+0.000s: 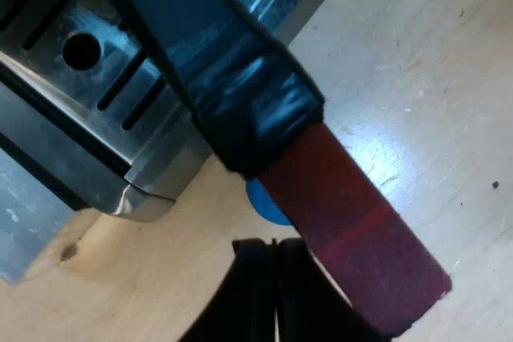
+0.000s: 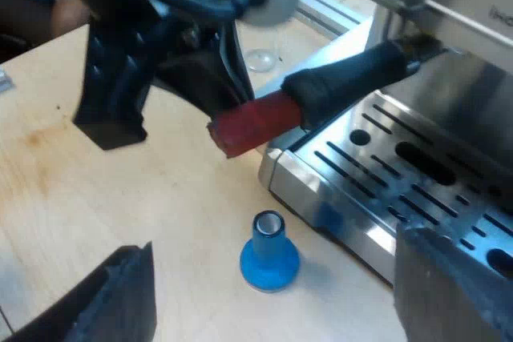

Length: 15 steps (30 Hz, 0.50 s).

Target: Put the handle in the coffee machine

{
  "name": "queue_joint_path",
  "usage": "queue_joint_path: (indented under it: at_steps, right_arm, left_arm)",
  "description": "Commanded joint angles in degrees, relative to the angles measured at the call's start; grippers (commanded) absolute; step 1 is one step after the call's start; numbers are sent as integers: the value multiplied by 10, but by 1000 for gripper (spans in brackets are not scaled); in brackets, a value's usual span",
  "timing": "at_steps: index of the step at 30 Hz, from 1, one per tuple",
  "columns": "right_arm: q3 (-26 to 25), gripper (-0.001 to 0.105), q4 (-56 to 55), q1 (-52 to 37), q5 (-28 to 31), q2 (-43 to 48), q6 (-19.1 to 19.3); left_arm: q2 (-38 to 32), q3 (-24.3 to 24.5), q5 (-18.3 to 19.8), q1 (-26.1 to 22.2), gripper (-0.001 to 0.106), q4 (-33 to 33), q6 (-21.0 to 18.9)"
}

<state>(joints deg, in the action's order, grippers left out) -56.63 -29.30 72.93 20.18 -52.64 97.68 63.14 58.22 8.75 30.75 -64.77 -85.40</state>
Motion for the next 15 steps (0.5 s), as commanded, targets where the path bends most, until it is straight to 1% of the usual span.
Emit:
queue_joint_path:
  at_steps: [1,5,7,8,12,15]
  right_arm:
    - [-5,64,-11,0,6,10,0]
    - [-5,64,-15,0,6,10,0]
    - [-5,64,-15,0,6,10,0]
    - [-5,64,-15,0,6,10,0]
    - [-5,64,-18,0,6,10,0]
    - [-5,64,-20,0,6,10,0]
  left_arm:
    - [-2,17,113,34,1,41,-1]
    - [-1,17,115,83,1,48,-1]
    - [-1,17,115,96,1,48,-1]
    - [1,17,115,115,1,55,-1]
    - [8,17,115,141,1,75,-1]
    - [12,17,116,144,1,91,8]
